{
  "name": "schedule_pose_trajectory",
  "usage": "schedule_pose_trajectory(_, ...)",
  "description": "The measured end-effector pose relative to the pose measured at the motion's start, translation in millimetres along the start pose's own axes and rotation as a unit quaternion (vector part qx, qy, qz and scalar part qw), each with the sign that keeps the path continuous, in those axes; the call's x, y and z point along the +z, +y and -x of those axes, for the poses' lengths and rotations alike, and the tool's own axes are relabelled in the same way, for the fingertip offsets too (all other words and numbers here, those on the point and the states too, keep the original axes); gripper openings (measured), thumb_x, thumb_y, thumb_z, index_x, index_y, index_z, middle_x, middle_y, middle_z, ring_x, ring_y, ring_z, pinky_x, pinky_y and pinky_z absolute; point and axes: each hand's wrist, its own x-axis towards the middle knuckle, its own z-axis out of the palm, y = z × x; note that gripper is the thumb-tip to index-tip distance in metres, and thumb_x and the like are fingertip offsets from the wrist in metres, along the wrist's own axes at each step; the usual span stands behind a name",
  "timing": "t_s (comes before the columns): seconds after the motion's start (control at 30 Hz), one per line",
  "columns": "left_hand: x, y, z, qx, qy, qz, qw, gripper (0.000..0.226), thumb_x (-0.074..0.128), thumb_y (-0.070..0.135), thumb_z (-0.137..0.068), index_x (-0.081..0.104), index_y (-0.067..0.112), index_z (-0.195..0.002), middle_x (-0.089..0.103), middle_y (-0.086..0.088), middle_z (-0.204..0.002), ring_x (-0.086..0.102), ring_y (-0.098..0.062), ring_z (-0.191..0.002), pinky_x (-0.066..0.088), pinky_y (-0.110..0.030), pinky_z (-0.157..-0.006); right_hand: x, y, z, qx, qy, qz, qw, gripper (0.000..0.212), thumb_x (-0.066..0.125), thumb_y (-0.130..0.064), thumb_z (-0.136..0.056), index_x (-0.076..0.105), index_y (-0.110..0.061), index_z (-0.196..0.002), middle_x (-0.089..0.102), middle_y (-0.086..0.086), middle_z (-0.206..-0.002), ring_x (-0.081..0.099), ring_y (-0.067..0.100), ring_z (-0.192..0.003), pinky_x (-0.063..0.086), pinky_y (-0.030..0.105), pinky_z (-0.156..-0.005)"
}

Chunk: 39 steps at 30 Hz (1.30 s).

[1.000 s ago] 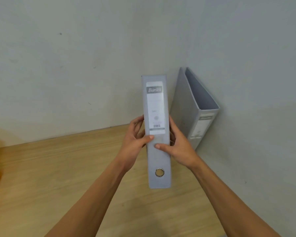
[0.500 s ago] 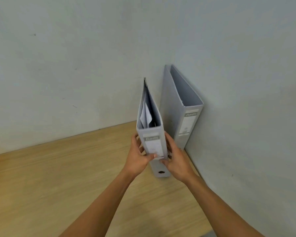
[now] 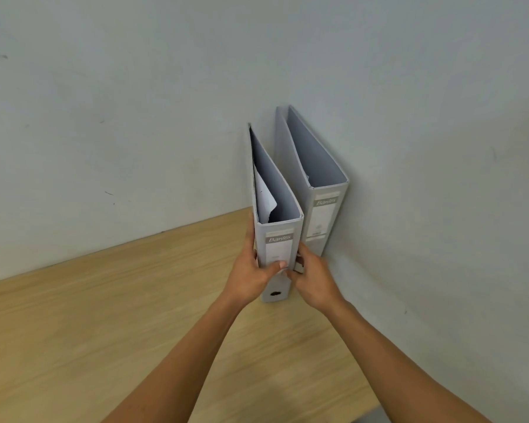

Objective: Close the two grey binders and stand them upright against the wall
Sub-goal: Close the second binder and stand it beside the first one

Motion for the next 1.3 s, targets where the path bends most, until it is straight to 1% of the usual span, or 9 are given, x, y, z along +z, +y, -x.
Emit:
schedule_pose_trajectory(0.13,3.0,-5.0,-11.4,-0.033,-0.037,0.006,0.999,0.103,0.081,0.01,-0.084,0.015,0.024,-0.162,0.053,0.005,-0.15,0.057,0.003,-0.126,0.051,-0.017,-0.098,-0.1,9.8,-1.1,0.011,0.062,-0.015,0.998,0.056,0.074,-0.01,-0.083,0.058,-0.038,-0.129,0.066,-0.027,-0.114,0.062,-0.012,-0.104,0.051,0.006,-0.08)
schedule_pose_trajectory(0.23,4.8,-9.0,-19.5,-0.053,-0.051,0.0,0.997,0.104,0.082,0.012,-0.083,0.015,0.026,-0.162,0.052,0.003,-0.15,0.05,-0.013,-0.137,0.049,-0.035,-0.109,-0.7,13.2,-5.7,0.028,0.092,-0.026,0.995,0.05,0.078,-0.011,-0.082,0.061,-0.022,-0.127,0.07,-0.01,-0.116,0.066,0.001,-0.103,0.053,0.011,-0.081)
schedule_pose_trajectory(0.37,10.9,-11.4,-32.6,-0.082,-0.052,0.008,0.995,0.109,0.082,0.012,-0.084,0.008,0.031,-0.163,0.048,-0.003,-0.153,0.046,-0.019,-0.141,0.047,-0.053,-0.11,-6.5,14.3,-16.5,0.052,0.126,-0.015,0.991,0.038,0.08,-0.013,-0.082,0.061,-0.023,-0.114,0.071,-0.006,-0.107,0.067,0.008,-0.097,0.052,0.013,-0.079)
schedule_pose_trajectory(0.5,14.6,-11.9,-45.3,-0.09,-0.038,0.015,0.995,0.111,0.083,0.013,-0.083,0.008,0.031,-0.163,0.047,-0.005,-0.155,0.043,-0.019,-0.143,0.047,-0.054,-0.109,-12.5,16.9,-27.2,0.074,0.145,-0.011,0.987,0.028,0.083,-0.017,-0.079,0.061,-0.019,-0.096,0.07,-0.007,-0.092,0.066,-0.002,-0.084,0.048,0.003,-0.064)
schedule_pose_trajectory(0.63,15.4,-9.5,-57.0,-0.09,-0.039,0.011,0.995,0.111,0.084,0.017,-0.082,0.009,0.032,-0.163,0.046,-0.006,-0.155,0.044,-0.019,-0.142,0.048,-0.055,-0.109,-14.2,21.1,-35.1,0.096,0.178,-0.013,0.979,0.027,0.085,-0.017,-0.077,0.06,-0.009,-0.087,0.068,0.001,-0.084,0.063,0.005,-0.075,0.047,0.005,-0.062)
schedule_pose_trajectory(0.8,20.1,-9.4,-64.8,-0.082,-0.034,0.005,0.996,0.116,0.085,0.021,-0.081,0.005,0.037,-0.163,0.044,-0.002,-0.157,0.044,-0.011,-0.134,0.05,-0.054,-0.107,-19.2,26.1,-41.4,0.1,0.194,-0.016,0.976,0.025,0.085,-0.017,-0.077,0.061,-0.01,-0.082,0.066,-0.001,-0.078,0.061,0.008,-0.07,0.046,0.006,-0.06)
schedule_pose_trajectory(0.97,22.6,-14.0,-65.0,-0.09,-0.028,0.013,0.995,0.117,0.086,0.023,-0.08,0.004,0.038,-0.162,0.043,-0.001,-0.158,0.046,-0.009,-0.13,0.05,-0.052,-0.108,-18.4,28.6,-39.6,0.096,0.197,-0.024,0.976,0.025,0.084,-0.018,-0.079,0.061,-0.009,-0.084,0.067,-0.001,-0.08,0.062,0.005,-0.073,0.047,0.005,-0.062)
schedule_pose_trajectory(1.13,20.7,-13.8,-66.9,-0.1,-0.027,0.018,0.994,0.121,0.089,0.026,-0.077,0.005,0.035,-0.163,0.04,0.0,-0.162,0.036,-0.016,-0.149,0.043,-0.052,-0.115,-18.7,28.3,-36.8,0.099,0.189,-0.019,0.977,0.024,0.082,-0.025,-0.08,0.061,-0.016,-0.085,0.069,-0.004,-0.083,0.066,0.007,-0.076,0.048,0.01,-0.061)
schedule_pose_trajectory(1.3,20.9,-14.9,-64.8,-0.102,-0.025,0.009,0.994,0.119,0.088,0.025,-0.077,0.007,0.03,-0.164,0.041,-0.002,-0.161,0.039,-0.019,-0.148,0.044,-0.05,-0.114,-23.0,27.7,-36.5,0.105,0.194,-0.008,0.975,0.018,0.081,-0.026,-0.08,0.063,-0.021,-0.081,0.07,-0.007,-0.081,0.067,0.006,-0.075,0.048,0.014,-0.062)
